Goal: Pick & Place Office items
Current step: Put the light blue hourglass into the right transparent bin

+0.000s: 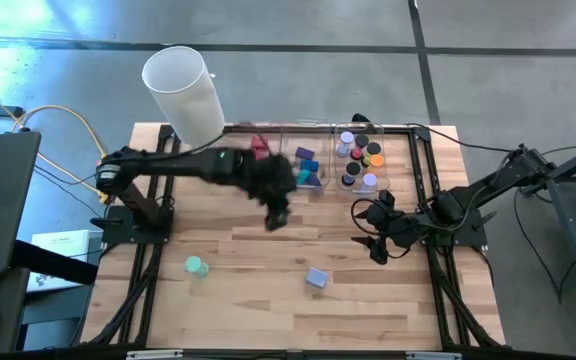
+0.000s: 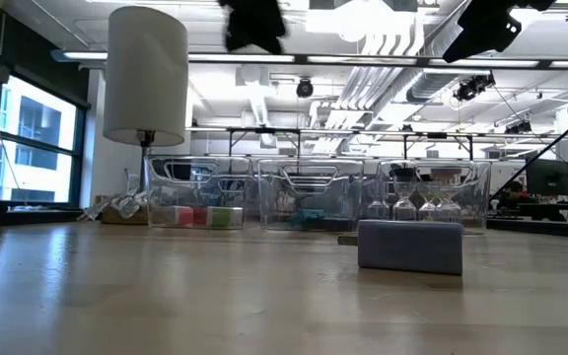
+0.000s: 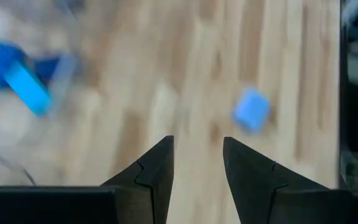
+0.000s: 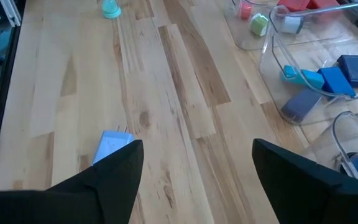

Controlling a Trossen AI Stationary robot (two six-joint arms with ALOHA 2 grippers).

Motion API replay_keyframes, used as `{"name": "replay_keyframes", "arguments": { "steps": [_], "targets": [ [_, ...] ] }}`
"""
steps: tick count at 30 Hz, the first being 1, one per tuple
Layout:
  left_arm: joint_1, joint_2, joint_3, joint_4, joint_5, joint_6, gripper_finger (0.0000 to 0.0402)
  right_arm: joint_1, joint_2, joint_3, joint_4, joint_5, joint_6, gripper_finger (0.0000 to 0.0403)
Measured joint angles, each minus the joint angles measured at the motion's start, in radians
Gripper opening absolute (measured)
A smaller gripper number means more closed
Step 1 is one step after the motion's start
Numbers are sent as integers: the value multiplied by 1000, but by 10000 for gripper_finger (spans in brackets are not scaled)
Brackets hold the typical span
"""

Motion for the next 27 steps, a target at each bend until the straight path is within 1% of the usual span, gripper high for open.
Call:
{"name": "replay_keyframes", "arguments": {
  "steps": [2, 6, 12, 18, 21, 23, 27],
  "targets": [
    [-64, -14, 0, -84, -2, -43, 134, 0, 0, 0, 1, 0, -4, 289],
    [-190, -15, -2, -206, -2, -55, 134, 0, 0, 0, 2, 2, -24, 289],
    [-356, 8, -7, -219, -2, -94, 134, 0, 0, 0, 15, 2, -26, 289],
    [-467, 7, -7, -180, -13, -125, 134, 0, 0, 0, 15, 0, 13, 289],
    [-497, 7, -7, -192, -74, -259, 134, 0, 0, 0, 18, 0, 45, 289],
    [-510, 7, -7, -234, -83, -347, 134, 0, 0, 0, 27, 0, 68, 289],
    [-541, 7, -7, -350, -86, -459, 134, 0, 0, 0, 35, 0, 119, 289]
  ]
}}
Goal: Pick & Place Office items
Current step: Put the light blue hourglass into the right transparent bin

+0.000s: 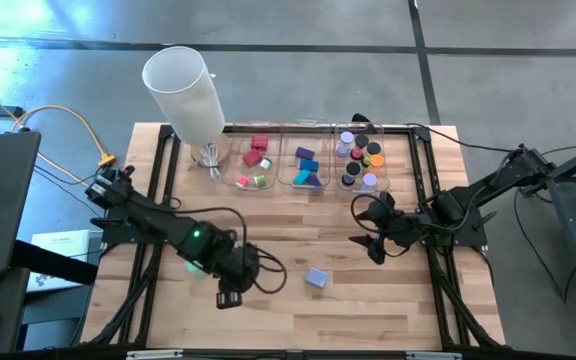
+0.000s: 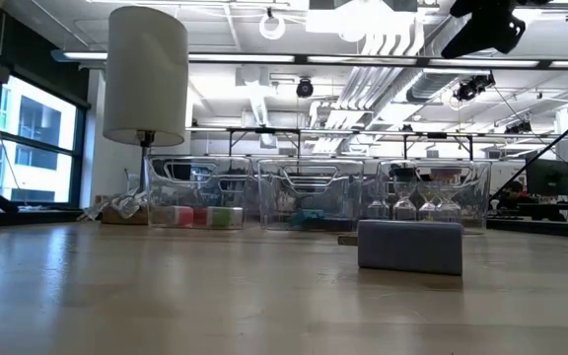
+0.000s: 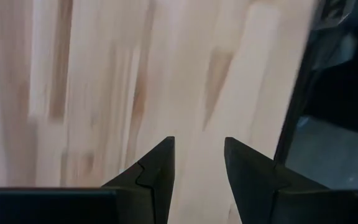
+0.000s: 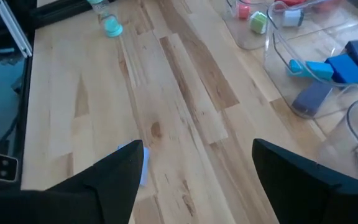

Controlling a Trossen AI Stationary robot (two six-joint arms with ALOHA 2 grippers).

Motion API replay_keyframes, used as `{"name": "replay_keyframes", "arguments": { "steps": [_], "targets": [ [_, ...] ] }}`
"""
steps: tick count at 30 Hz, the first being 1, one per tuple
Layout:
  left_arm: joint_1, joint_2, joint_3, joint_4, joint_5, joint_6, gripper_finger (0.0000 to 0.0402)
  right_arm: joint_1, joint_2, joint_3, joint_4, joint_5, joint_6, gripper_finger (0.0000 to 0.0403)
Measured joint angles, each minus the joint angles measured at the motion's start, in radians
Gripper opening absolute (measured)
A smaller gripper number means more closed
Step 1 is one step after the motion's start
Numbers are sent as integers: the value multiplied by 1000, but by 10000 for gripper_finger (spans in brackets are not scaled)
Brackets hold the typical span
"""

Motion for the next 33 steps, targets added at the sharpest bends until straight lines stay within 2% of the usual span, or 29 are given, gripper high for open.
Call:
{"name": "replay_keyframes", "arguments": {
  "steps": [5, 9, 13, 20, 23, 30, 33],
  "targets": [
    [-72, 0, 0, -161, -9, -65, 134, 0, 8, 0, 3, 0, 66, 289],
    [-148, 0, 0, -256, -129, -69, 134, 6, 45, 0, 13, 5, 103, 289],
    [-206, 0, 0, -257, -254, -114, 134, 12, 111, 0, 50, 5, 116, 289],
    [-236, 0, 0, -258, -251, -159, 139, 11, 195, 0, 138, -14, 117, 289],
    [-236, 0, 0, -257, -254, -175, 162, 11, 200, 0, 181, -27, 117, 289],
    [-236, 0, 0, -270, -261, -180, 246, 11, 201, 0, 248, -27, 112, 289],
    [-240, 0, 0, -266, -254, -180, 266, 11, 201, 0, 249, -27, 112, 289]
  ]
}}
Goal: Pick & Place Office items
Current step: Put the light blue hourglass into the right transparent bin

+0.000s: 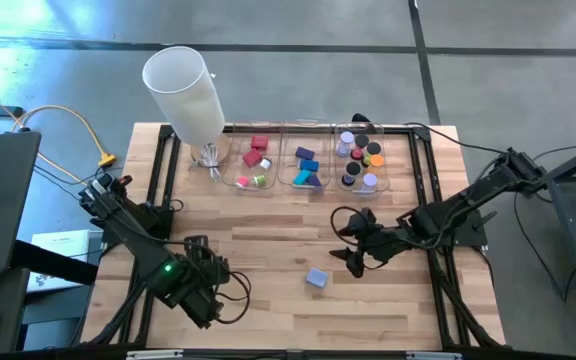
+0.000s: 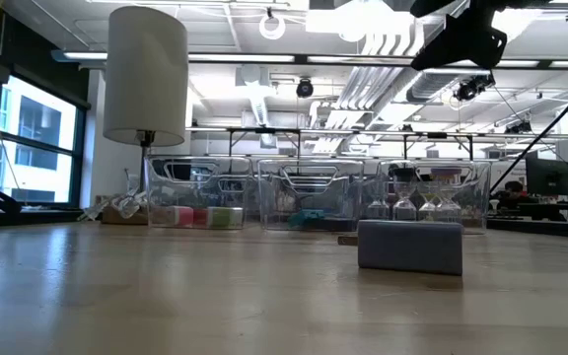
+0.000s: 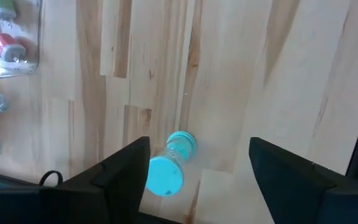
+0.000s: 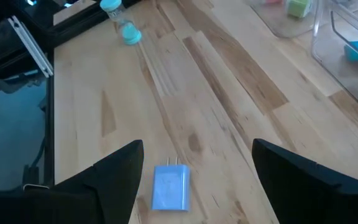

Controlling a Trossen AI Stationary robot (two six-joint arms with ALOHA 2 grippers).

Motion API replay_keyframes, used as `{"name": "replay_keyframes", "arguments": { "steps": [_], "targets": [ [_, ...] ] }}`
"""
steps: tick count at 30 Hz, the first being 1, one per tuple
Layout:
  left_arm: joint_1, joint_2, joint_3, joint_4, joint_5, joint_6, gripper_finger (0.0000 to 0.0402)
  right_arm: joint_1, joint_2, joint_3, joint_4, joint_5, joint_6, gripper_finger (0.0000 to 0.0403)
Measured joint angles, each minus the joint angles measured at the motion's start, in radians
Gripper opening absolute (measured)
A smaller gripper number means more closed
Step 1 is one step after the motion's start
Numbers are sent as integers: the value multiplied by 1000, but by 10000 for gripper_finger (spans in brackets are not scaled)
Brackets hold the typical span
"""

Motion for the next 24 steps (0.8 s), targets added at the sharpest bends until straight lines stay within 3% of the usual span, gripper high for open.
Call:
{"name": "replay_keyframes", "arguments": {
  "steps": [10, 16, 24],
  "targets": [
    [-79, 0, 0, 18, 0, -94, 272, 0, 0, 0, 0, 5, -2, 289],
    [-127, 0, 0, -54, -3, -167, 272, 0, 0, 0, 17, 8, -2, 289],
    [-164, 0, -5, -60, -42, -72, 272, 0, 0, 0, 49, 8, -3, 289]
  ]
}}
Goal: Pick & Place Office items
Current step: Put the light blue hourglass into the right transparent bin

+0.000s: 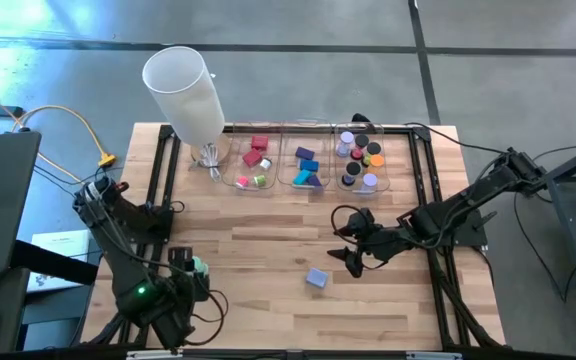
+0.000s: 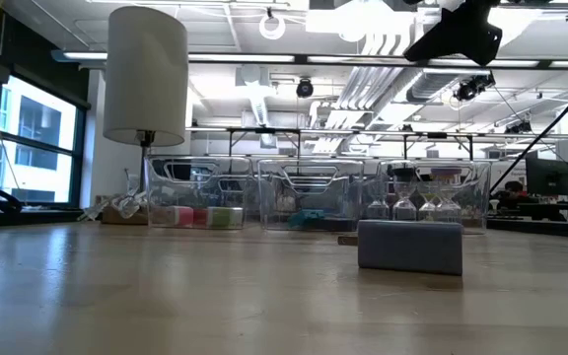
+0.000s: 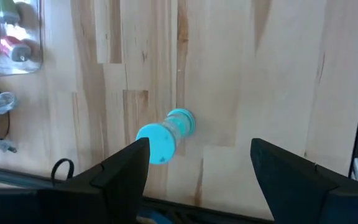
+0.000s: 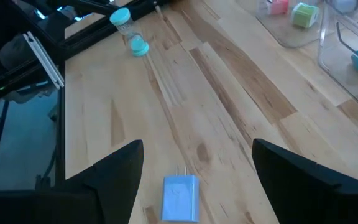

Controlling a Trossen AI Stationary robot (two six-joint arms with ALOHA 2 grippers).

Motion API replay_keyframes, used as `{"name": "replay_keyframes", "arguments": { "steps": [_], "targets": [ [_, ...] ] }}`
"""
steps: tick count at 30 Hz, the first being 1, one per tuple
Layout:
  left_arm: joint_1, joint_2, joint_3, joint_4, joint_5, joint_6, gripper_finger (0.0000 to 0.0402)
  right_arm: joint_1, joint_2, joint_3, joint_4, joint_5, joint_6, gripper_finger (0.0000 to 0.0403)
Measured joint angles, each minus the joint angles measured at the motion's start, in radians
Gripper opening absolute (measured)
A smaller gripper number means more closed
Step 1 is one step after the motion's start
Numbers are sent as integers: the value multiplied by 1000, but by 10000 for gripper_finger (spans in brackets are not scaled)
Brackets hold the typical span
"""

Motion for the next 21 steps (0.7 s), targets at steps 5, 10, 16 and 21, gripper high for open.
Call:
{"name": "replay_keyframes", "arguments": {
  "steps": [5, 10, 16, 21],
  "targets": [
    [3, -2, -28, 1, 0, 25, 272, 0, 0, 0, 16, 0, 0, 289],
    [32, -2, -110, 1, 109, 15, 271, 0, 4, 0, 26, 4, 0, 289],
    [64, -3, -204, 0, 146, 57, 271, 0, 16, 0, 56, 4, -19, 289],
    [78, -31, -250, 0, 147, 106, 271, -2, 23, 0, 64, 2, -25, 289]
  ]
}}
